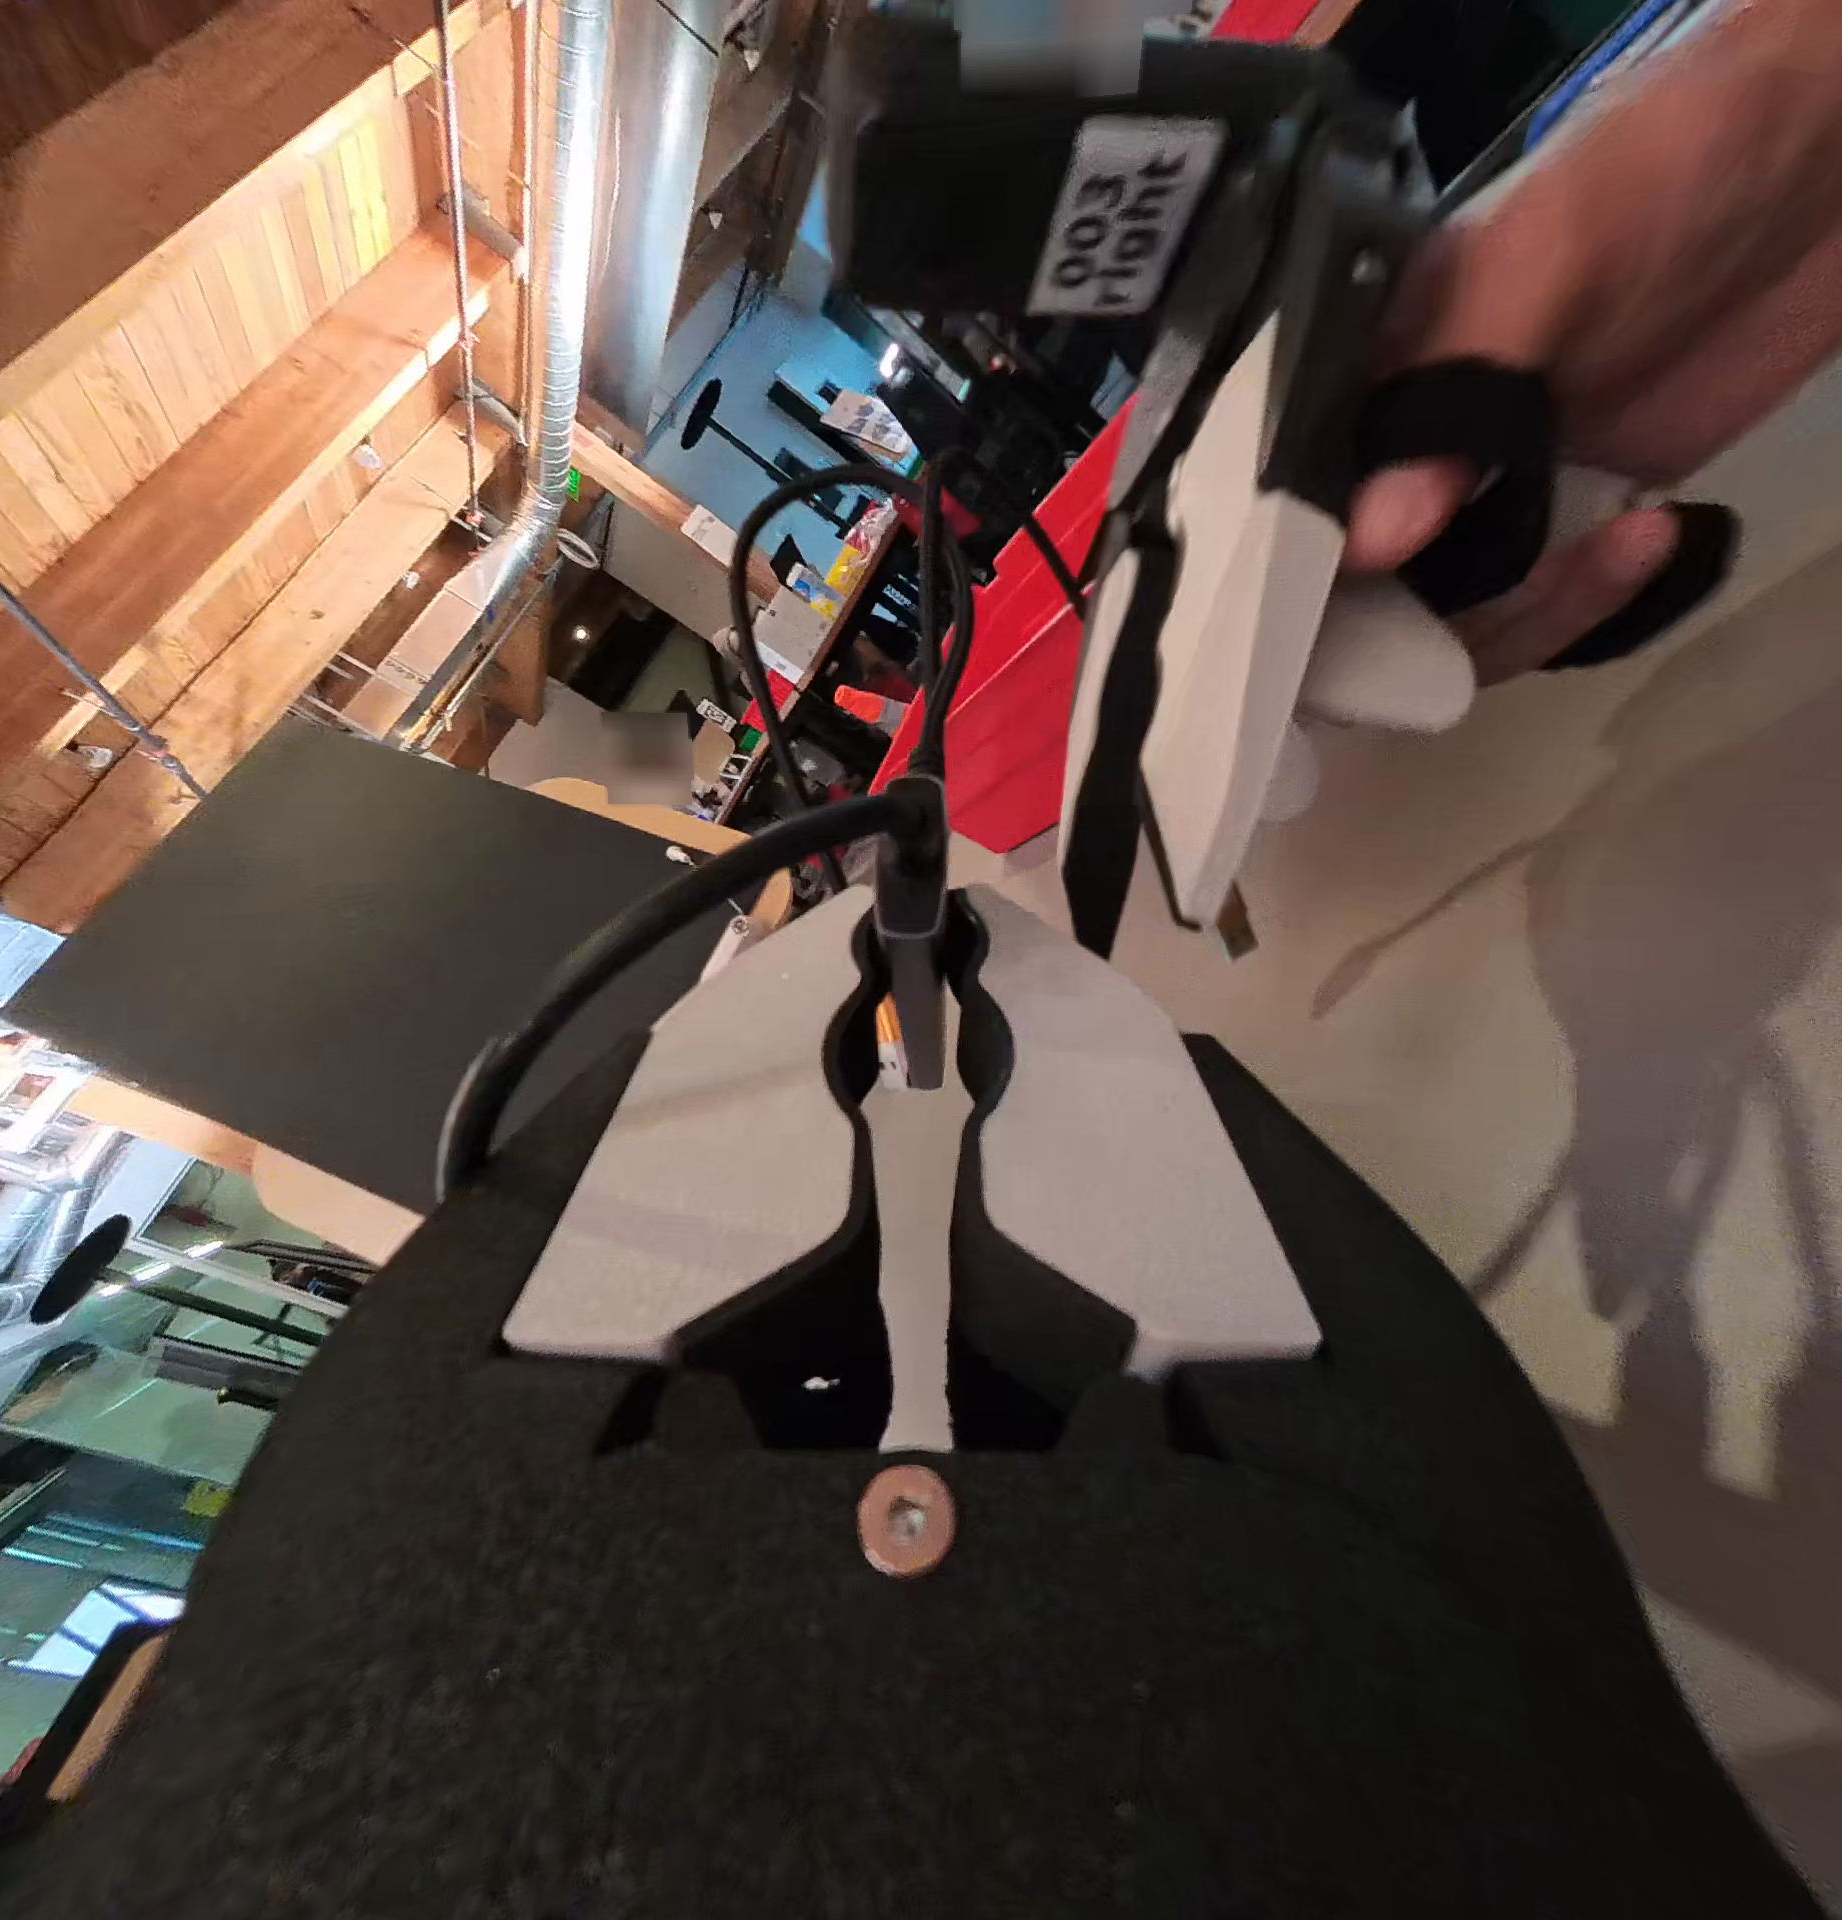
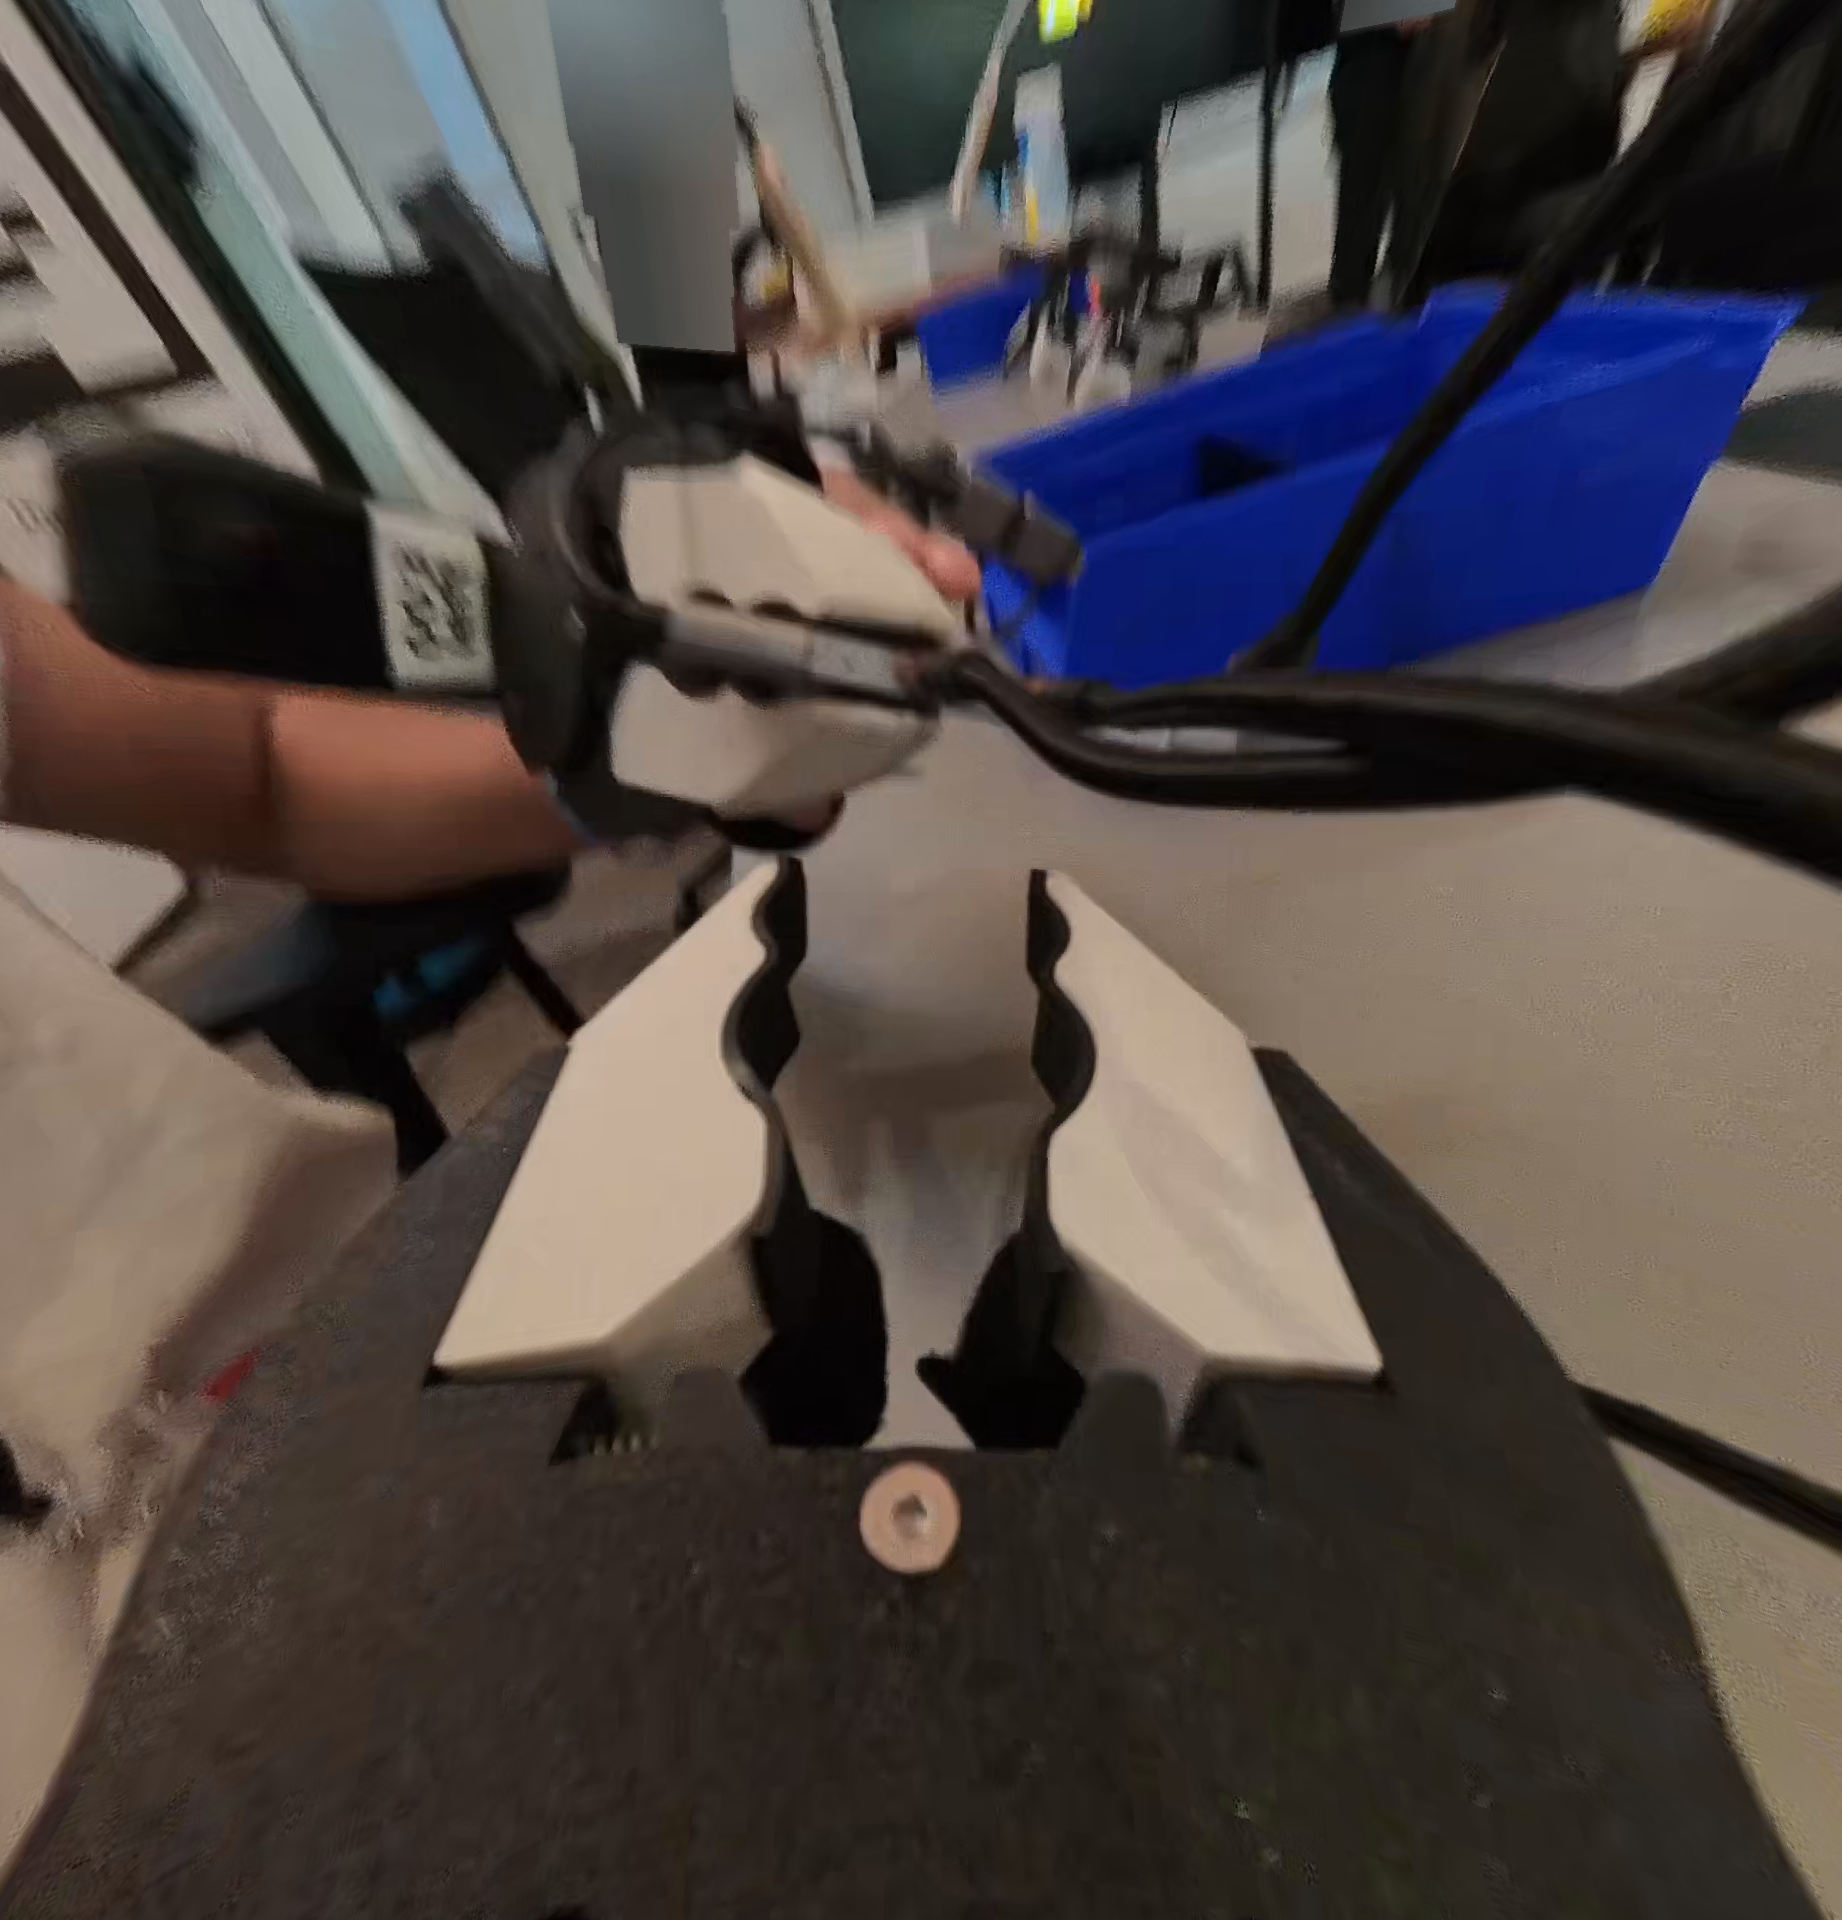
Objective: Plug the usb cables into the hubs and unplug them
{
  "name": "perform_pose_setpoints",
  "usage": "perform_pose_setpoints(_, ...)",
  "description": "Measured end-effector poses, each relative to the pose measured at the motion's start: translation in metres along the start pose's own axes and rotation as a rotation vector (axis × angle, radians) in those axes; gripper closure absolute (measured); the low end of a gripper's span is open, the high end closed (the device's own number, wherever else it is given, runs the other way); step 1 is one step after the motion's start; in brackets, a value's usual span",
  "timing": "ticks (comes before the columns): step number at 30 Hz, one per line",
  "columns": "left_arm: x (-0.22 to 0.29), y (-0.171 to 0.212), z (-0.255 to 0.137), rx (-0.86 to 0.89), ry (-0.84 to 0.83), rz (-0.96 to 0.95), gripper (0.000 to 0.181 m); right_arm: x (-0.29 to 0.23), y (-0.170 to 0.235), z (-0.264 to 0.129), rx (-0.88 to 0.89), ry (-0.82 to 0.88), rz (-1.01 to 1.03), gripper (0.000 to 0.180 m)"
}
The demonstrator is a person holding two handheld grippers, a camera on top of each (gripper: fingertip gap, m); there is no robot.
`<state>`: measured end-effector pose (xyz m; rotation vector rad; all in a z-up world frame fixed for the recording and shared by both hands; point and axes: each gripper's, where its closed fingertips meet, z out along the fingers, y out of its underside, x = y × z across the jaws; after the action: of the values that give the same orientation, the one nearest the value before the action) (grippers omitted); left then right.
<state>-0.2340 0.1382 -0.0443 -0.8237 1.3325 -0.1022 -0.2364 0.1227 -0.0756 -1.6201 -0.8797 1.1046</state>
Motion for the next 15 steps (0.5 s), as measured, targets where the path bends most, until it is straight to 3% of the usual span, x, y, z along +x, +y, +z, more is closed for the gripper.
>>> perform_pose_setpoints(4, 0.007, 0.001, 0.003, -0.009, 0.0, 0.067, 0.171, -0.004, -0.028, -0.006, 0.213, -0.006, 0.108, 0.147)
perform_pose_setpoints(15, 0.013, 0.001, 0.006, -0.004, -0.017, 0.054, 0.171, 0.007, -0.024, -0.005, 0.237, 0.008, 0.221, 0.169)
